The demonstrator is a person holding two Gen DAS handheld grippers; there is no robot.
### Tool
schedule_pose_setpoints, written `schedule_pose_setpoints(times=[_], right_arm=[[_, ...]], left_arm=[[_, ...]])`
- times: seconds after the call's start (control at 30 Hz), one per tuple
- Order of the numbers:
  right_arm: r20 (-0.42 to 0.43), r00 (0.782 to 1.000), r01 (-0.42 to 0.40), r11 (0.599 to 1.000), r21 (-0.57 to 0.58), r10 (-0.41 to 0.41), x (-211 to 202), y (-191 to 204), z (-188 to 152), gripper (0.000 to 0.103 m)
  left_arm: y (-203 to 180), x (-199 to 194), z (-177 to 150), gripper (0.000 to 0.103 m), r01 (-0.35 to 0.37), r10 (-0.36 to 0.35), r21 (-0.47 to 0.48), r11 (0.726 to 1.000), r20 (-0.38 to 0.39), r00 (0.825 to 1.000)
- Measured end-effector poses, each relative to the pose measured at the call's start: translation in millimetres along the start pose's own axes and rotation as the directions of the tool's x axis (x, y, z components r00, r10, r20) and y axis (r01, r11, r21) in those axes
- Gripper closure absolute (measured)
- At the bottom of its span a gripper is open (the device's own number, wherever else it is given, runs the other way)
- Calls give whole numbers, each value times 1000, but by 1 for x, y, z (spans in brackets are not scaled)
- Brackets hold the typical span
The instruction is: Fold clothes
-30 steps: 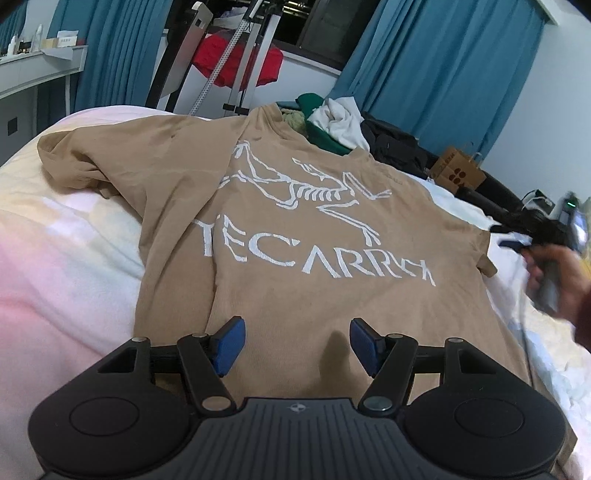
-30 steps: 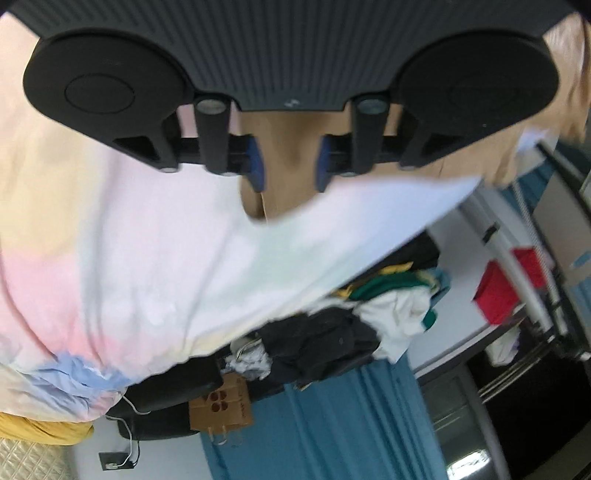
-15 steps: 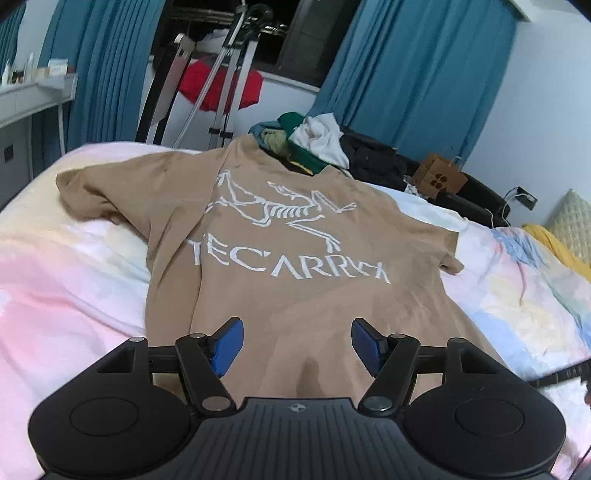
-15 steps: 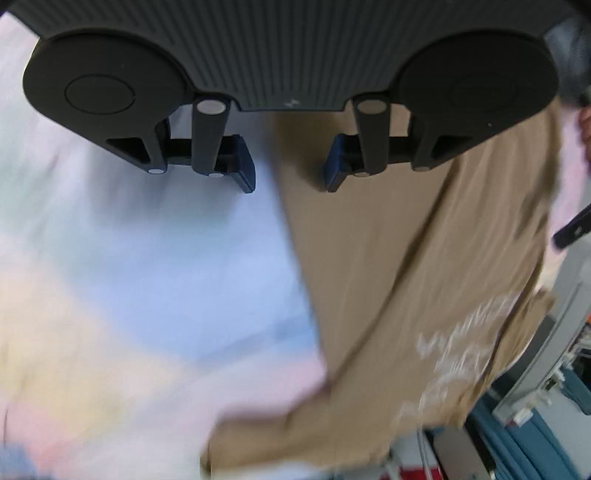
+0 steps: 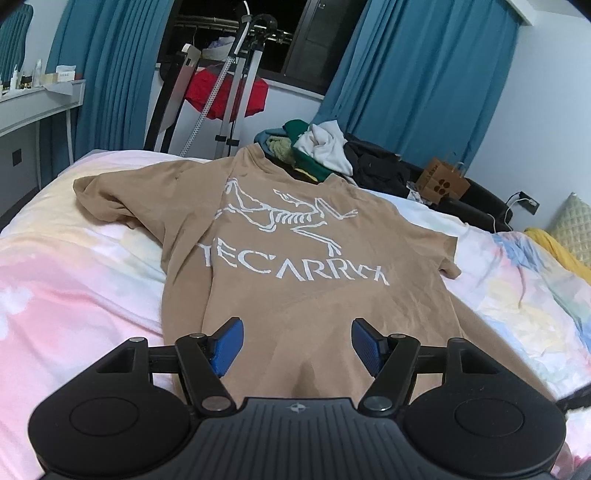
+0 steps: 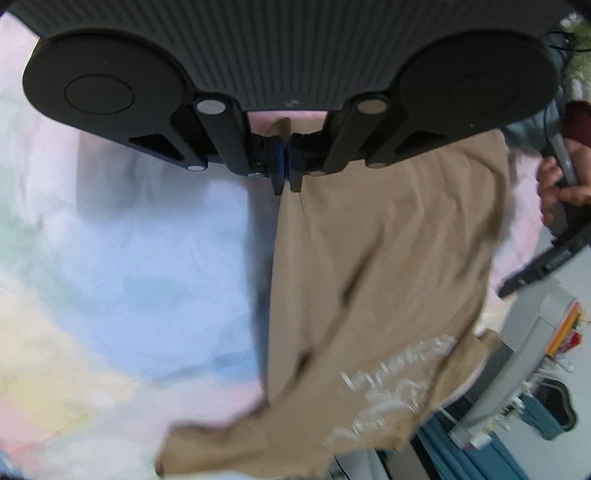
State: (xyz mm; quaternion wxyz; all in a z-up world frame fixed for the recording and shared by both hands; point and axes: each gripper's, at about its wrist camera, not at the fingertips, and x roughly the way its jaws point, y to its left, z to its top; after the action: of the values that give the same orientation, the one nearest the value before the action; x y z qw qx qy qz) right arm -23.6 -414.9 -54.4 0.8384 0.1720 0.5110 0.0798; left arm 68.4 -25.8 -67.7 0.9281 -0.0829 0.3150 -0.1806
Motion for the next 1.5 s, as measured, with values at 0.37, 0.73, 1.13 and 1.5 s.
schedule_pose_setpoints(times=[0.37, 0.73, 1.13, 1.5], right_arm=[[105, 994, -62, 980, 189, 42, -11, -34, 22, 74], [490, 872, -268, 829, 491, -8, 109, -70, 152, 29], [699, 679, -264, 814, 518, -225, 214, -107, 264, 23], [764, 520, 345, 912, 221, -382, 197, 15, 298, 95]], left_arm=[[0, 7, -2, 34, 6, -6, -13, 1000, -13, 1000], [11, 45, 9, 33, -5, 5, -101, 995, -4, 1000], [40, 87, 24, 33, 51, -47, -180, 982, 27, 999], [39, 82, 28, 33, 41, -34, -140, 989, 51, 998]])
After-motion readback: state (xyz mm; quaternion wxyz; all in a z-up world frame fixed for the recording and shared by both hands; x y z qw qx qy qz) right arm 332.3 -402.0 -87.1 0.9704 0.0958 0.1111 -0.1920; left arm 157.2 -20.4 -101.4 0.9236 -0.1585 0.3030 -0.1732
